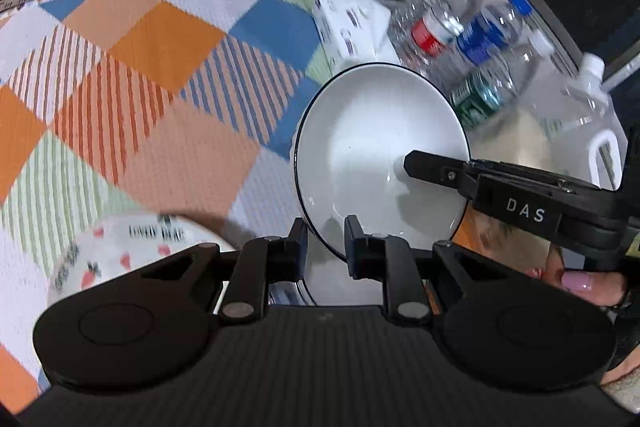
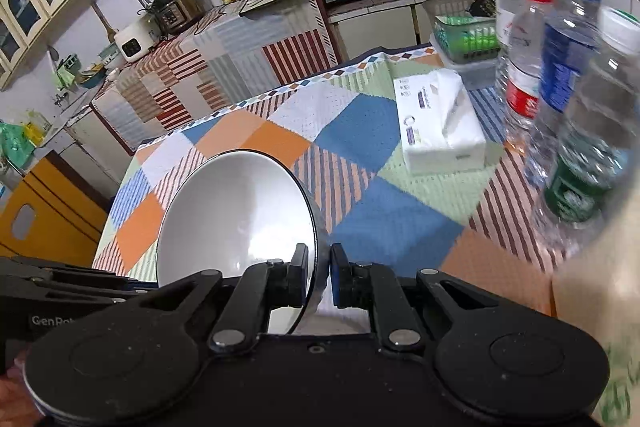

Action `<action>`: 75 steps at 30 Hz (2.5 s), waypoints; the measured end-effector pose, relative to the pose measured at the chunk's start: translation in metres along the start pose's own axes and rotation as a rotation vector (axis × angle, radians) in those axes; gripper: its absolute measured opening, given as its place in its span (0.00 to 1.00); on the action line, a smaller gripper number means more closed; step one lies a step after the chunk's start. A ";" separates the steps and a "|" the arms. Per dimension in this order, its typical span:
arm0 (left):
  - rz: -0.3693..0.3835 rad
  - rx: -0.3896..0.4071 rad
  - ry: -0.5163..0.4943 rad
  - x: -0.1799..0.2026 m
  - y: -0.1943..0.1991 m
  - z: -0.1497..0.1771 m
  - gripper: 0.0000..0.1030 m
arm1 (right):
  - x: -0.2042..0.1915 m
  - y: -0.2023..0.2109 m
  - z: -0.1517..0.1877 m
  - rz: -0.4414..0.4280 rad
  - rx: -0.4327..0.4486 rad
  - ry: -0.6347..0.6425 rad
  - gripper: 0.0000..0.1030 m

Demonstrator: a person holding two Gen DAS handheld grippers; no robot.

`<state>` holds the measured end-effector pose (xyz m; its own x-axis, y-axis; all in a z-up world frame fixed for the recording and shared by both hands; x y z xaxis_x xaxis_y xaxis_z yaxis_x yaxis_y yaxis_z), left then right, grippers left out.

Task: Organize plates and bowls
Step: 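Carry the bowl with both tools over the two nested bowls, then lower the bowl onto the nested bowls and grip the whole stack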

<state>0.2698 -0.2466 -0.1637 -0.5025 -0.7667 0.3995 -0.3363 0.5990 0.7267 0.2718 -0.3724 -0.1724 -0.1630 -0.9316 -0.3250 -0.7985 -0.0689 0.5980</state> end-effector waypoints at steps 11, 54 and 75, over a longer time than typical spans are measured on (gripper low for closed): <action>0.006 -0.064 0.002 0.011 0.006 0.040 0.17 | 0.010 0.029 0.042 0.011 0.019 -0.131 0.15; -0.047 -0.103 0.011 0.014 -0.010 0.059 0.23 | -0.011 0.033 0.078 0.146 0.105 0.537 0.36; -0.028 0.121 0.223 -0.012 0.005 0.076 0.42 | -0.014 0.066 0.142 -0.074 0.106 0.519 0.92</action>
<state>0.2139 -0.2171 -0.2076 -0.3086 -0.8071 0.5034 -0.4472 0.5902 0.6721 0.1386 -0.3135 -0.2324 0.1831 -0.9814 0.0578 -0.8553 -0.1300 0.5015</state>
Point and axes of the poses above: each gripper's, at about its wrist camera, not at the fingertips, and y roughly against the way its jaws point, x to its right, z to its underside, the point moved 10 cm from there along -y, roughly the way its jaws point, and after that the axes turned 12 degrees about x, right-handed, at the moved point
